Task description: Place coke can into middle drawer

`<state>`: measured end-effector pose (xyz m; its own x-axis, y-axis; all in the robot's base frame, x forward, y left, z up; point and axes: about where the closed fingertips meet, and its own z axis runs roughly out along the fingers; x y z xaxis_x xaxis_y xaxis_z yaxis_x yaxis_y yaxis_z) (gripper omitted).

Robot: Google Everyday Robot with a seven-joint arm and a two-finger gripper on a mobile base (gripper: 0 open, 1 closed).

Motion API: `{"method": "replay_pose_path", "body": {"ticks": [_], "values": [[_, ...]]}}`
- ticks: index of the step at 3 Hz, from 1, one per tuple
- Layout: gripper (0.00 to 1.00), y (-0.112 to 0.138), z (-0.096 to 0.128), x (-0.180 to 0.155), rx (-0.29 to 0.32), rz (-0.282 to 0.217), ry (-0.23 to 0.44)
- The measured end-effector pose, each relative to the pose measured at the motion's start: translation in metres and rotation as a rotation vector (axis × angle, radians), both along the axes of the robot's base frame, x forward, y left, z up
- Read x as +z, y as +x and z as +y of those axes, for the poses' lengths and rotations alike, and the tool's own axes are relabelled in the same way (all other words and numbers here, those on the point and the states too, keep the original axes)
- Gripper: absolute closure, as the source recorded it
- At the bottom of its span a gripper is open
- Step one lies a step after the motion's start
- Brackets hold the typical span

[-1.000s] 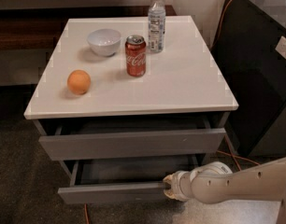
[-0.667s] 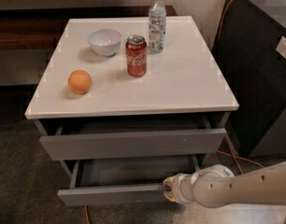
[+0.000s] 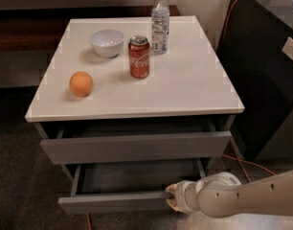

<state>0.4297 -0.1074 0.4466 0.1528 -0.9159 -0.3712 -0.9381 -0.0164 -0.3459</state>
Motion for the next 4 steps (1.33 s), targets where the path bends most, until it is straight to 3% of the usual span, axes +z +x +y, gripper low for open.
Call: {"method": "replay_pose_path", "body": {"ticks": [1, 2, 3, 4], "values": [[0.03, -0.033, 0.011, 0.017, -0.010, 0.007, 0.035], [0.00, -0.054, 0.021, 0.035, -0.019, -0.002, 0.060], [0.18, -0.053, 0.028, 0.050, -0.022, -0.014, 0.061], [0.49, -0.033, 0.032, 0.053, -0.050, -0.005, 0.070]]}}
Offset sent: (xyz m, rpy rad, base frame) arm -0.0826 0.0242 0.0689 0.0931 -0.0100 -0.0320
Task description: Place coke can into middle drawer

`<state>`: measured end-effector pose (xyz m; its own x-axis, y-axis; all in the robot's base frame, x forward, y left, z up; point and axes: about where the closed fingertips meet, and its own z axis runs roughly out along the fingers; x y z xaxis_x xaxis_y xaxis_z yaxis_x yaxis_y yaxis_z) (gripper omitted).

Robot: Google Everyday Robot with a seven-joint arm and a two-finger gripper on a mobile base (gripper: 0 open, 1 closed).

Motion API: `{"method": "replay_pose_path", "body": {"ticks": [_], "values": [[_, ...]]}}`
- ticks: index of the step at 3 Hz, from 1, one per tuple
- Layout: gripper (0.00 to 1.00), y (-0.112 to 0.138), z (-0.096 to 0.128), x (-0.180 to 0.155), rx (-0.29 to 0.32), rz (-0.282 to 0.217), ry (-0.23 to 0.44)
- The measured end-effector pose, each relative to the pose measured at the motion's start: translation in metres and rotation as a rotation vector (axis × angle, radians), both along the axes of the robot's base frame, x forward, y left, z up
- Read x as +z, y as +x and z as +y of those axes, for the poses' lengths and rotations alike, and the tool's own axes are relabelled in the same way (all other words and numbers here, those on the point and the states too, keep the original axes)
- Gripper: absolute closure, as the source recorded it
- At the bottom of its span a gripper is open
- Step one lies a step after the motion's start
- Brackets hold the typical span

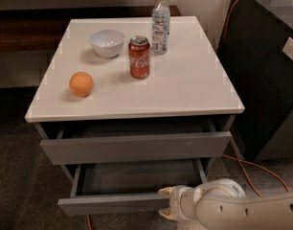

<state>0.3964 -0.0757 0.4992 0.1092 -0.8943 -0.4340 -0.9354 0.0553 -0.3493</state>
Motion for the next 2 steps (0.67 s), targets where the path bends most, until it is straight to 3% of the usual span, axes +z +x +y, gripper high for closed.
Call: {"method": "replay_pose_path", "body": {"ticks": [2], "values": [[0.95, 0.043, -0.013, 0.002, -0.060, 0.014, 0.015]]}}
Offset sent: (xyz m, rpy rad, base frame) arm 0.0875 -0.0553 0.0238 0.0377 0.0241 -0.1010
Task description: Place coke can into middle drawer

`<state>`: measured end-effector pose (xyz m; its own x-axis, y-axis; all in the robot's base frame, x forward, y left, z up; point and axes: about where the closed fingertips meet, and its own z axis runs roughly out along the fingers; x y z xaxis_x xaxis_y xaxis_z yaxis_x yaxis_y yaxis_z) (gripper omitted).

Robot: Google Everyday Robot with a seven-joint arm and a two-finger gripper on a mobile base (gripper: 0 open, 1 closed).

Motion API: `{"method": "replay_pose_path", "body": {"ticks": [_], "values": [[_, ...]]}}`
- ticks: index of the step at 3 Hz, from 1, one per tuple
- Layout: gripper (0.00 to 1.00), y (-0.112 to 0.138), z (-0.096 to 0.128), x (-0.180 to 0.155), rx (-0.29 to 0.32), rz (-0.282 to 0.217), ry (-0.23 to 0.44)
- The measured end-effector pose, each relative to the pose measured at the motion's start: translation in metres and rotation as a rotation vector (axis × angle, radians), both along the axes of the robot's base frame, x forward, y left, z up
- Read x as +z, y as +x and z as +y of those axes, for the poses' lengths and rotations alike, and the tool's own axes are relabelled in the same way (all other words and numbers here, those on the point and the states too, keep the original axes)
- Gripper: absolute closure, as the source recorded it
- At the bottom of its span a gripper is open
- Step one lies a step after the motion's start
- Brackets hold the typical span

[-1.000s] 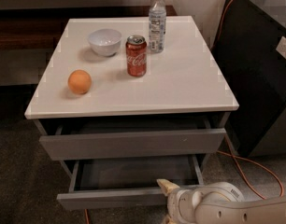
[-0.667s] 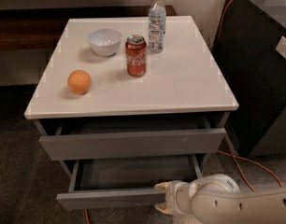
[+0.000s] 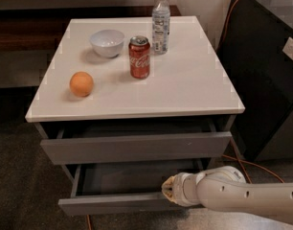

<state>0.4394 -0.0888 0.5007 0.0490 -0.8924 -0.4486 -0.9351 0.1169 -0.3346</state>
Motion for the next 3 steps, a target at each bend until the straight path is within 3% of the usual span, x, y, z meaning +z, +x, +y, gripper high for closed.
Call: {"method": "replay_pose_path", "body": {"ticks": [1, 3], "values": [[1.00, 0.026, -0.017, -0.002, -0.023, 0.010, -0.010], [1.00, 0.065, -0.041, -0.026, -0.050, 0.012, -0.038]]}}
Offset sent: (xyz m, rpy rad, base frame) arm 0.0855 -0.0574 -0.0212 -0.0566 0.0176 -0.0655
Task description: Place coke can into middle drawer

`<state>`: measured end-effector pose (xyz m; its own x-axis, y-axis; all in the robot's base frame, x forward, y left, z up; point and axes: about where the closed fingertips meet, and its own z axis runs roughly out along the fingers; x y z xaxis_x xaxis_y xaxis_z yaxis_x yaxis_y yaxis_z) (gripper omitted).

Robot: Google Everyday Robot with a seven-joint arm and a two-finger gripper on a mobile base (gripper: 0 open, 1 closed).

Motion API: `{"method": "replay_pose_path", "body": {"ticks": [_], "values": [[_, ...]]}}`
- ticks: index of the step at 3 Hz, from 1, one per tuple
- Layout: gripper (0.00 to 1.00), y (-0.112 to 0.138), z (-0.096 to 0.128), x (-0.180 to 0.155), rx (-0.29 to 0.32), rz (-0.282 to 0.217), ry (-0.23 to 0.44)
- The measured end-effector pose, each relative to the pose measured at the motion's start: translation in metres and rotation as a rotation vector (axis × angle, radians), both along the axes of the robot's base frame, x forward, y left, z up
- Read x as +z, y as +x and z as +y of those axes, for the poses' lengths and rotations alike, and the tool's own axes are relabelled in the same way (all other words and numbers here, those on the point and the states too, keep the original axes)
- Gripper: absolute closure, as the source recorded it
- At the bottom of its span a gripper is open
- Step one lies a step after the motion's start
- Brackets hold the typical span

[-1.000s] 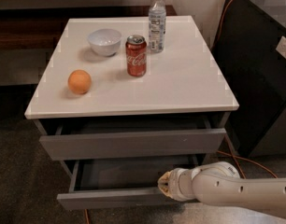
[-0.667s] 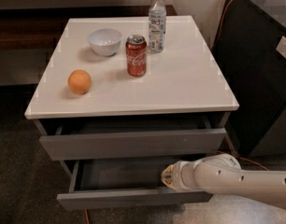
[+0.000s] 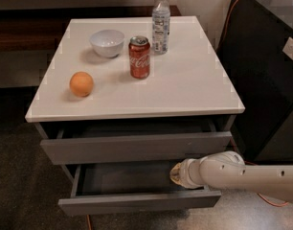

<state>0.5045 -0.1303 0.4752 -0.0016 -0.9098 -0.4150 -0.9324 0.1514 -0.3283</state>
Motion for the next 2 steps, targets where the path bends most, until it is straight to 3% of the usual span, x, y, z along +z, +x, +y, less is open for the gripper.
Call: {"method": "replay_pose_path", "body": {"ticks": [2], "values": [[1.00, 0.007, 0.000, -0.030, -0.008, 0.007, -0.002]]}}
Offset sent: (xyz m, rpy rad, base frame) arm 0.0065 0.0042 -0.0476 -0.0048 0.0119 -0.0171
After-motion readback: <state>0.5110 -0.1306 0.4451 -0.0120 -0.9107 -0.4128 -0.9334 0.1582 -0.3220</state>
